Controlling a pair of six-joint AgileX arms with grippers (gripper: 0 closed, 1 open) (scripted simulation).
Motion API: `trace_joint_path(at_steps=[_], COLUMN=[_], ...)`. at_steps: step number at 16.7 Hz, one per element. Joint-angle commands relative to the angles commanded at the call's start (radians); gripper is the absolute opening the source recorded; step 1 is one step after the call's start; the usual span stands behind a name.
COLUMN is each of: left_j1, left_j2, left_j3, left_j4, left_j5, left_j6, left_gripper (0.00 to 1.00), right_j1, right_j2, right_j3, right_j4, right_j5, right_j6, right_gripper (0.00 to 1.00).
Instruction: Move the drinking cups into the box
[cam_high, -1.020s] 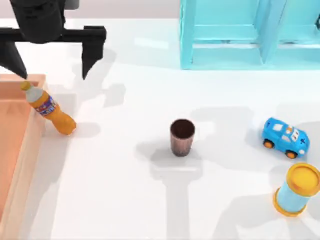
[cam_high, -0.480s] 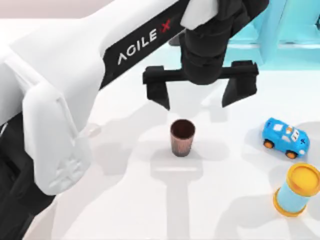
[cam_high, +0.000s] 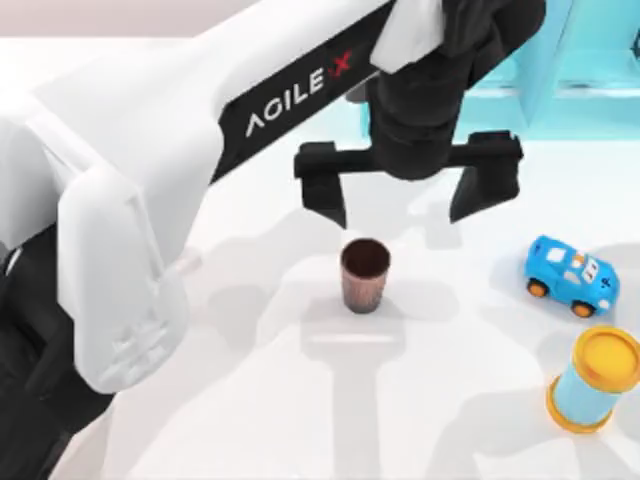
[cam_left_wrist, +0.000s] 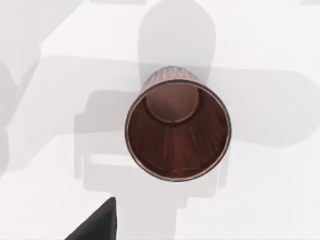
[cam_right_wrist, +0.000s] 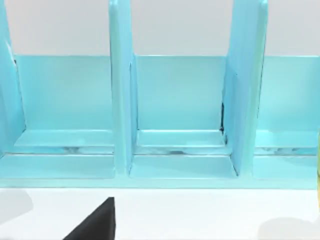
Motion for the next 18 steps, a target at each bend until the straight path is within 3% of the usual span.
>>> trace_joint_path(at_steps=[7,13,18], left_j1=[0.012,0.013,0.013], left_j2=[-0.003,-0.001,-0.001], left_j3=[-0.324,-0.364,-0.364], left_j4=[0.322,0.363,0.363], left_j5=[0.001,0.001,0.001], left_j6=[0.012,0.013,0.013], left_gripper=[1.00,1.00,0.62], right_j1=[0.000,0.000,0.000], right_j2=[0.000,0.000,0.000], right_j3=[0.000,0.000,0.000], right_j4=[0.000,0.000,0.000], right_j5=[0.000,0.000,0.000], right_j6=[0.000,0.000,0.000], right_gripper=[1.00,1.00,1.00])
